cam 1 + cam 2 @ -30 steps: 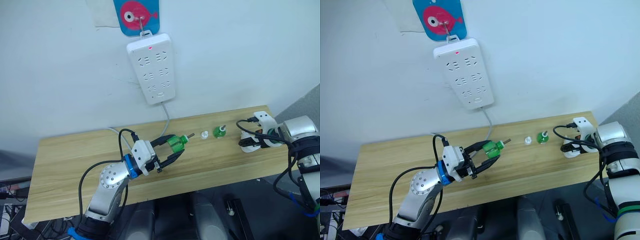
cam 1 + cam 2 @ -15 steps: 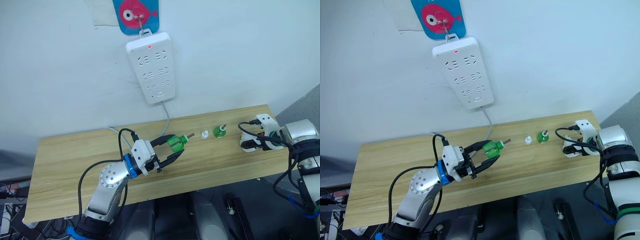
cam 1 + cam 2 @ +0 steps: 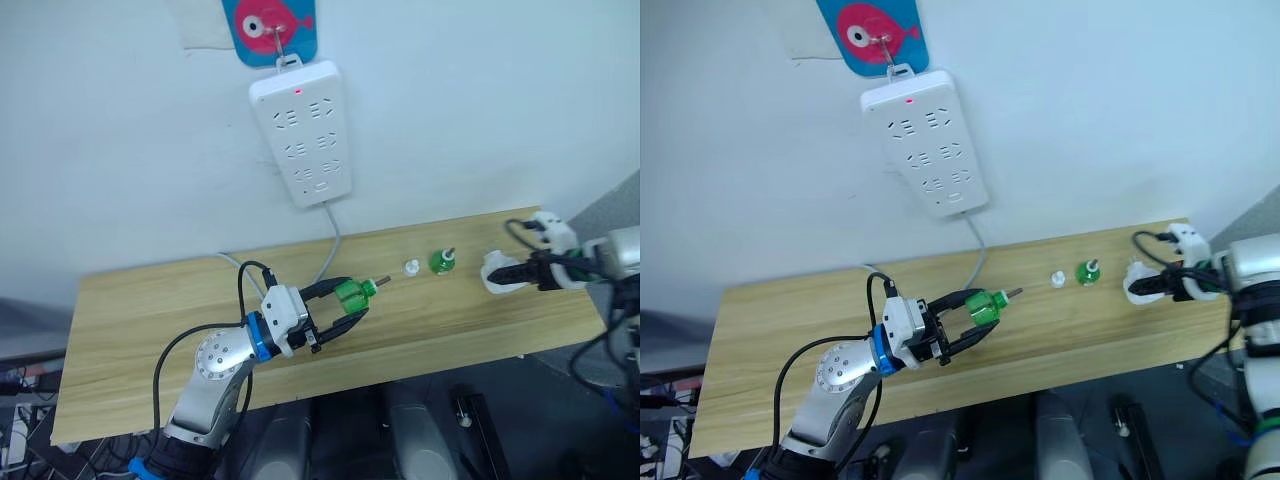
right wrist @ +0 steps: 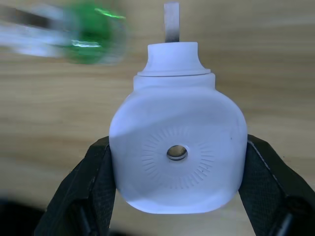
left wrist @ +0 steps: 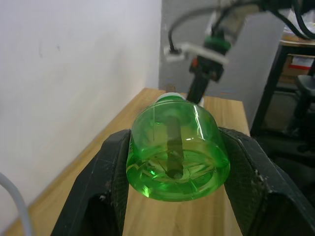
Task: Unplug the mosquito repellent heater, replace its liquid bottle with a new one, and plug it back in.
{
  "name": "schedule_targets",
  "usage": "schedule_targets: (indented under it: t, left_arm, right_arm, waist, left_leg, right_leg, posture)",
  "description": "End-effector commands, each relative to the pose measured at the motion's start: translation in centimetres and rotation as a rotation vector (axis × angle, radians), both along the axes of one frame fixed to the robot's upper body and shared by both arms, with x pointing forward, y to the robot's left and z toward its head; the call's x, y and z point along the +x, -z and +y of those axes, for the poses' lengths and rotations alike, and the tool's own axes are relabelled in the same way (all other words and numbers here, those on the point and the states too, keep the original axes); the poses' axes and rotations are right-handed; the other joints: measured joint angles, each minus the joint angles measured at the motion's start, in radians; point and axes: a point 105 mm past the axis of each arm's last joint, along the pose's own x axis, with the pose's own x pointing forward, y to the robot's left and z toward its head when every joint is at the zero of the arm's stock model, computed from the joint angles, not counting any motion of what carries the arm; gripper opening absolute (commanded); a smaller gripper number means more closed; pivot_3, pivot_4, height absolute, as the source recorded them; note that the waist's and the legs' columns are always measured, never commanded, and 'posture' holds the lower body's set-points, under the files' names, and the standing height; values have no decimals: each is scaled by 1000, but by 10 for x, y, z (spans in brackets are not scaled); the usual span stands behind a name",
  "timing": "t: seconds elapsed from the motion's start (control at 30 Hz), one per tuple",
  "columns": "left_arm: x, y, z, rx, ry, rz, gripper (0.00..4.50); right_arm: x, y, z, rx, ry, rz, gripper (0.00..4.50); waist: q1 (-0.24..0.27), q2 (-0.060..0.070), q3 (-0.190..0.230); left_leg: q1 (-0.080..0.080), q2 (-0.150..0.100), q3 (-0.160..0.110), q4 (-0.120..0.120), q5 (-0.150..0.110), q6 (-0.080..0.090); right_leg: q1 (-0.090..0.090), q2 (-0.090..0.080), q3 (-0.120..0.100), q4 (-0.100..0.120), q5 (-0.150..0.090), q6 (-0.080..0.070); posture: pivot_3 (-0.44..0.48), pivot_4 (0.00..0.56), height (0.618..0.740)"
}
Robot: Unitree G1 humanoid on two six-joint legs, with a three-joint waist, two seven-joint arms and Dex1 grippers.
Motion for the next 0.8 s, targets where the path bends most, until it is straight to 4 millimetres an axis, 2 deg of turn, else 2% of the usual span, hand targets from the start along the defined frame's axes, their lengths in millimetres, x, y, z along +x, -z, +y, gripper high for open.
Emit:
schedule_targets:
  t: [0.03, 0.17, 0.27, 0.37, 0.53, 0.8]
  left_arm:
    - [-12, -13, -2, -35, 75, -43, 2259]
    - [-16, -18, -4, -40, 127, -52, 2259]
    - [-17, -23, -6, -34, 154, -69, 2259]
    - [-18, -23, -8, -21, 170, -61, 2259]
    - [-18, -24, -8, -6, 172, -60, 2259]
    - [-23, -26, -8, 0, 183, -60, 2259]
  right_arm:
    - [-41, -38, 31, 392, -121, 73, 2955]
    - [-69, -47, 55, 606, -268, 119, 2955]
    - [-78, -49, 79, 699, -370, 125, 2955]
    - [-77, -49, 102, 764, -422, 98, 2955]
    - [-78, -50, 127, 800, -432, 52, 2955]
    - [-72, -48, 144, 784, -397, 0, 2955]
  waist:
    - [0, 0, 0]
    - [-6, 0, 0]
    - [-13, 0, 0]
    - [-18, 0, 0]
    - [-15, 0, 0]
    - [-4, 0, 0]
  left_leg:
    - [-1, 0, -2, 0, 0, 0]
    - [-2, 0, -1, 0, -1, 2]
    - [-2, 0, 3, 1, -2, 3]
    - [-2, 0, 3, 1, -2, 3]
    - [-3, 0, 2, 1, -2, 4]
    - [-4, 0, 2, 2, -2, 4]
  right_leg:
    - [0, 0, 0, -2, 0, 0]
    - [3, 0, 0, -8, 2, 2]
    - [2, 0, 0, -8, 3, 4]
    - [3, 0, 0, -8, 3, 4]
    - [2, 0, -1, -8, 3, 4]
    - [1, 0, -1, -8, 4, 5]
  posture:
    - [-140, 367, 740]
    - [-139, 364, 740]
    - [-135, 361, 740]
    - [-124, 362, 740]
    - [-109, 363, 740]
    - [-94, 357, 740]
